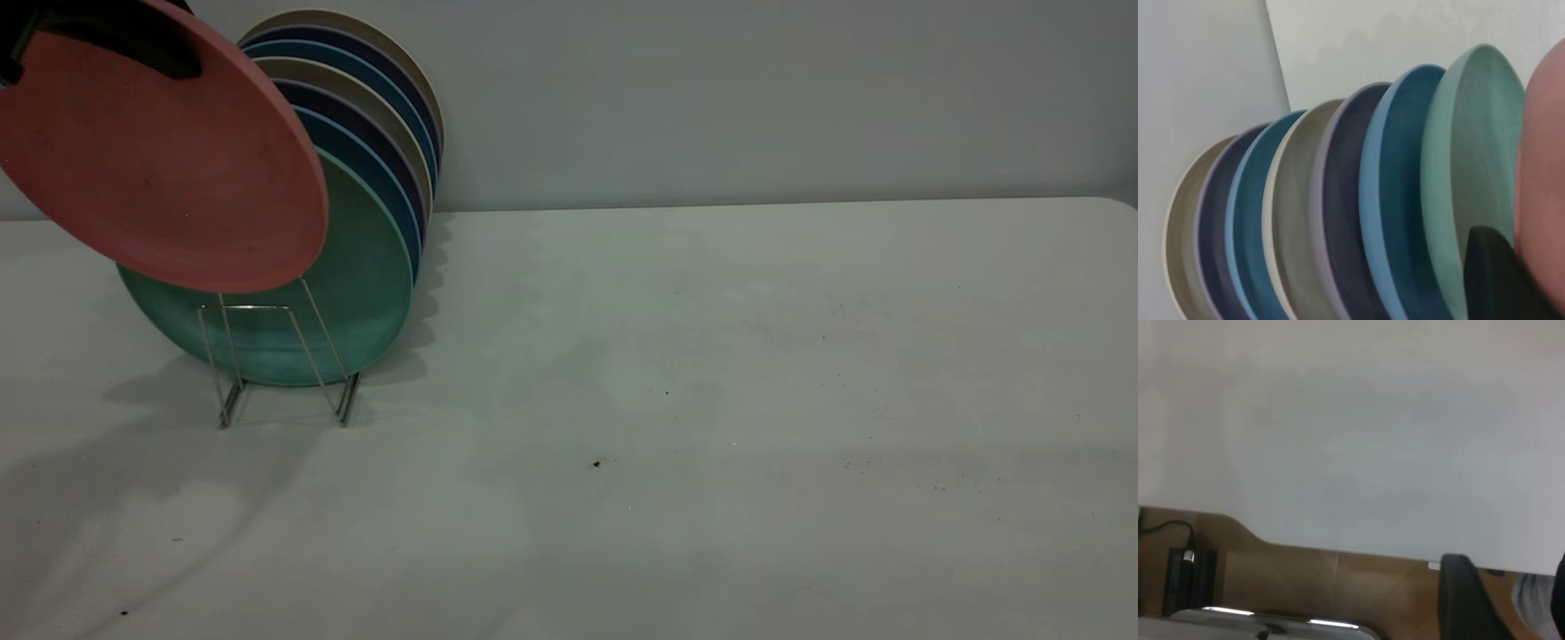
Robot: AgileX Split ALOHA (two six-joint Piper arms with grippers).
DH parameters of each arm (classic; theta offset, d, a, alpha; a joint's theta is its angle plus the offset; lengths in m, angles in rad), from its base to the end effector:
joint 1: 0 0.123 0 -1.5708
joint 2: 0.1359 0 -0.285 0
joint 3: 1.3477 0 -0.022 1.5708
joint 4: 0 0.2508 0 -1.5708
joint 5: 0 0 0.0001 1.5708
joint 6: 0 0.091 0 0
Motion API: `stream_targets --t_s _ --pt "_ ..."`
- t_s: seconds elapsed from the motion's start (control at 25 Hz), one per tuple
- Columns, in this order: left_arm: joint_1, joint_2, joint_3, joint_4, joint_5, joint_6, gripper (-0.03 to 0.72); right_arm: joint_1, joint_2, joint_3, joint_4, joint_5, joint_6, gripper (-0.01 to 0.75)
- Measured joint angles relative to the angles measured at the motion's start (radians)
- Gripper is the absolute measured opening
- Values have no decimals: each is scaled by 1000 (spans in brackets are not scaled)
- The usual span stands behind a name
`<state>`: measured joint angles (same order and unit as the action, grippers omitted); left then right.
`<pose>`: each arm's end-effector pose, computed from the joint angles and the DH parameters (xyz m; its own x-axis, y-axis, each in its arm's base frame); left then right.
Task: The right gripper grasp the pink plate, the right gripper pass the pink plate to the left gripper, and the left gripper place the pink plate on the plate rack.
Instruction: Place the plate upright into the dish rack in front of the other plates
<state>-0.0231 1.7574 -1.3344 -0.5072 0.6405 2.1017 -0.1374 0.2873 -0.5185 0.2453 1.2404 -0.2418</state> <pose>0.3868 -0.0354 0.2625 0.2865 0.9446 -0.1602 0.7641 -0.1244 0.6330 0.0282 0.0172 0.2693 -0.7726 -0.0505 -0.6329 -0.1312 0.9880 0.0815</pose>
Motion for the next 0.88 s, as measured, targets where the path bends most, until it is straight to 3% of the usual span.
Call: stream_targets --t_s 0.88 --pt "0 95 -1 -75 -18 0 122 0 0 0 4 0 0 337"
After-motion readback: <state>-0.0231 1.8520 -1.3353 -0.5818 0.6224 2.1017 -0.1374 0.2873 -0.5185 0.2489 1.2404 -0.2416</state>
